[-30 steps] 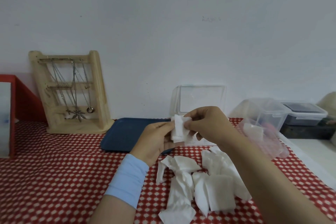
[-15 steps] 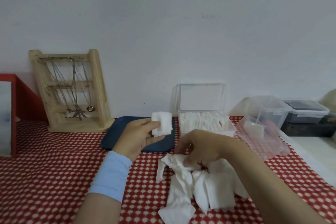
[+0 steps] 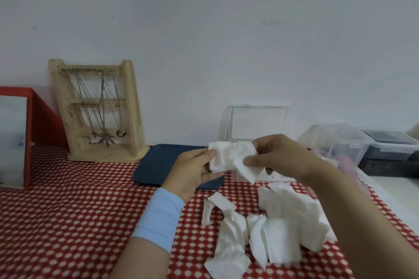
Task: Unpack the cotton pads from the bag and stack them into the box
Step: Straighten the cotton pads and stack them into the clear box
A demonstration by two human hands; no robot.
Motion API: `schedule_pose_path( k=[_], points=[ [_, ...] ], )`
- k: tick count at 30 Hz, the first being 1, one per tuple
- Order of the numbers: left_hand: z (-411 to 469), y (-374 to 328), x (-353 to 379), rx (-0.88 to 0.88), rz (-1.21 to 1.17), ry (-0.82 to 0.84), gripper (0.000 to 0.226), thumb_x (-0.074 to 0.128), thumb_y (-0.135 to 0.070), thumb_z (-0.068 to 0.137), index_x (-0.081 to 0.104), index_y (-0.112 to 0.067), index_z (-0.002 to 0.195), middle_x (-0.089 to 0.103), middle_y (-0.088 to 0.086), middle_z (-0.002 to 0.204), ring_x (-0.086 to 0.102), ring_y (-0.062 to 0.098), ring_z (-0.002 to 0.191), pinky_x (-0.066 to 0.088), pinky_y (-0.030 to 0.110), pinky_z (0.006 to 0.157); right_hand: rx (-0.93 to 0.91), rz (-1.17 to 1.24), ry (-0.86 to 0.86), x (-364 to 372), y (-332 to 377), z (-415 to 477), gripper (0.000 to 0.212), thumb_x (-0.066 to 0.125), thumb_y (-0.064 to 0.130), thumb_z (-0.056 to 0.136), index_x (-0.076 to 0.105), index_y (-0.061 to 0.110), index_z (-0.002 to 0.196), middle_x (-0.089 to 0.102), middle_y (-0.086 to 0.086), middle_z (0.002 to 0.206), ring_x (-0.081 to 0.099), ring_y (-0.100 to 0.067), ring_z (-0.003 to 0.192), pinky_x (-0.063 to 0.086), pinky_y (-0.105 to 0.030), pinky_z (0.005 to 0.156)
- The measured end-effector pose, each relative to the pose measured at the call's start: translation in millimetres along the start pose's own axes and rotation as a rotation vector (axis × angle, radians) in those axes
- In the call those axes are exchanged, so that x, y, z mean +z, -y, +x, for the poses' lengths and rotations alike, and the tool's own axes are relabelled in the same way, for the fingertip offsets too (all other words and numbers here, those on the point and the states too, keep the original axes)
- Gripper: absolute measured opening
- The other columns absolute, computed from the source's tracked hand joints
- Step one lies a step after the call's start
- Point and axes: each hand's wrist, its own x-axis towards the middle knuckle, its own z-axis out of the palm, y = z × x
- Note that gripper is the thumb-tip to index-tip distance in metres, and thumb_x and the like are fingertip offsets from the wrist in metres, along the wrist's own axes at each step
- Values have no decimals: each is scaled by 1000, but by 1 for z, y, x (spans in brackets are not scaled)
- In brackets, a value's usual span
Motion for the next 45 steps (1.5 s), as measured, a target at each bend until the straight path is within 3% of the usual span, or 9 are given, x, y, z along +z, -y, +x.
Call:
schedule_pose_path(
  k=[5, 9, 22, 25, 29, 36, 39, 42, 45],
  points=[
    [1, 3, 9, -14, 10, 1, 25, 61, -17, 101, 70, -2, 118, 78, 14, 107, 76, 26, 99, 63, 35, 76, -4, 349, -15, 8, 6, 2, 14, 76, 22, 88, 80, 9, 93, 74, -13, 80, 56, -19, 62, 46, -27, 56],
    [-3, 2, 16, -13, -52, 73, 24, 57, -17, 102, 72, -4, 116, 77, 15, 109, 76, 25, 101, 63, 33, 75, 47, 305, -114, 21, 5, 4, 18, 75, 19, 89, 78, 3, 94, 74, -12, 75, 58, -13, 49, 45, -27, 54],
    [-4, -2, 23, -48, -158, 62, 37, 55, -29, 103, 67, -1, 124, 76, 18, 111, 74, 27, 101, 63, 34, 75, 85, 238, -285, 28, 5, 8, 27, 87, 20, 78, 74, 3, 93, 75, -4, 72, 62, -11, 49, 41, -18, 43],
    [-3, -3, 21, -28, -66, 42, 39, 65, -37, 96, 71, -6, 117, 77, 16, 111, 75, 27, 102, 61, 37, 83, 18, -35, -384, 33, 6, 7, 36, 89, 33, 73, 67, 22, 100, 70, 8, 82, 60, -2, 60, 43, -15, 53],
    [-5, 0, 19, -40, -50, 17, 27, 67, -26, 96, 73, -6, 113, 77, 16, 108, 75, 27, 97, 61, 39, 85, -351, -390, -348, 33, 3, 6, 34, 84, 36, 77, 67, 40, 107, 55, 19, 98, 53, 4, 74, 40, -17, 65],
    [-5, 2, 22, -152, -119, 27, 29, 62, -24, 99, 70, -5, 120, 76, 17, 110, 74, 28, 99, 61, 39, 87, -503, -680, -286, 28, 4, 4, 10, 77, 36, 85, 77, 32, 94, 58, 18, 101, 45, 7, 75, 32, -15, 65],
    [-2, 3, 21, -123, -98, -48, 30, 65, -24, 98, 70, -4, 120, 77, 17, 110, 73, 30, 103, 62, 39, 82, -490, -504, -328, 23, 4, 5, 7, 83, 26, 81, 77, 28, 82, 65, 18, 100, 56, 0, 83, 39, -10, 69],
    [-2, 1, 16, -50, -22, -80, 29, 67, -24, 97, 70, -4, 117, 77, 15, 108, 76, 28, 97, 63, 34, 71, -304, -59, -317, 7, 12, 1, 9, 84, 20, 80, 76, 22, 80, 71, 15, 73, 59, 1, 60, 42, -8, 57],
    [-4, -2, 15, -34, 27, -41, 26, 69, -24, 96, 72, -5, 114, 78, 14, 107, 77, 28, 95, 63, 36, 72, -198, 67, -221, -1, 13, -3, 9, 84, 17, 81, 76, 16, 81, 65, 10, 57, 53, -4, 49, 40, -12, 47]
  ],
)
